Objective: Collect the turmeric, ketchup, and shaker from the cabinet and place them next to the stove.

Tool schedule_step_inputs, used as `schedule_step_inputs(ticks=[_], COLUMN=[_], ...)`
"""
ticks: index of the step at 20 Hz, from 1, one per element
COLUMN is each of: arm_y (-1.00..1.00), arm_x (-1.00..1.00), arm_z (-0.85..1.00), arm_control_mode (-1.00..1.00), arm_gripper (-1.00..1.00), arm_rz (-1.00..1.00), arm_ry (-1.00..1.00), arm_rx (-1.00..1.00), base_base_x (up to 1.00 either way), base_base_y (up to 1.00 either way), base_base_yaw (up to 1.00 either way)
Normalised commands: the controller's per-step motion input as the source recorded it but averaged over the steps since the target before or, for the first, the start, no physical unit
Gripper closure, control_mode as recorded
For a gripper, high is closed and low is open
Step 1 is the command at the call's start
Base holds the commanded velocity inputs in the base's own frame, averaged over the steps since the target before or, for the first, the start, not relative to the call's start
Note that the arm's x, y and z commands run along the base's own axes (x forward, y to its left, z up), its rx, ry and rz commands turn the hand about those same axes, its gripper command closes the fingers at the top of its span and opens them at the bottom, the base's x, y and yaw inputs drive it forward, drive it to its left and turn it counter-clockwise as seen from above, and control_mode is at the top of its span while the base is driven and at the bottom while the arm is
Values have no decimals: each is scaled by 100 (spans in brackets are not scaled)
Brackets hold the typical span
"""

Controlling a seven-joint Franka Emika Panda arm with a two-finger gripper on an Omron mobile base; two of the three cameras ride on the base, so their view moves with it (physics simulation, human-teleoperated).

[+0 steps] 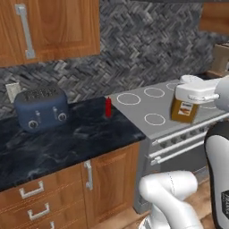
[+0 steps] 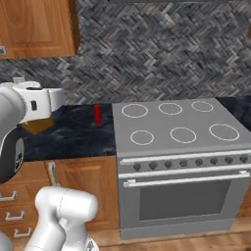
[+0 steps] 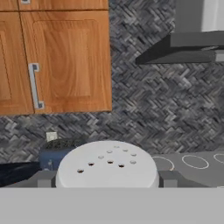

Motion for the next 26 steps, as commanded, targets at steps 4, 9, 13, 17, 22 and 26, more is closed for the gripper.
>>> schedule_step_inputs(ticks=[4, 9, 13, 17, 22, 26], arm_y=[0, 0, -29, -61, -16, 20], arm_x=[0, 0, 23, 48, 45, 68], arm_z=[0, 0, -50, -100, -94, -77], arm_control_mode=[100, 100, -100, -100, -100, -100], arm_gripper=[100, 100, 100, 100, 100, 100], arm_rz=[0, 0, 15, 32, 28, 18], arm_ry=[0, 0, 10, 18, -2, -1], arm_rx=[0, 0, 1, 0, -1, -4], base_base_x=[72, 62, 25, 0, 0, 0], base_base_y=[-42, -53, -35, 0, 0, 0], base_base_yaw=[42, 33, 16, 0, 0, 0])
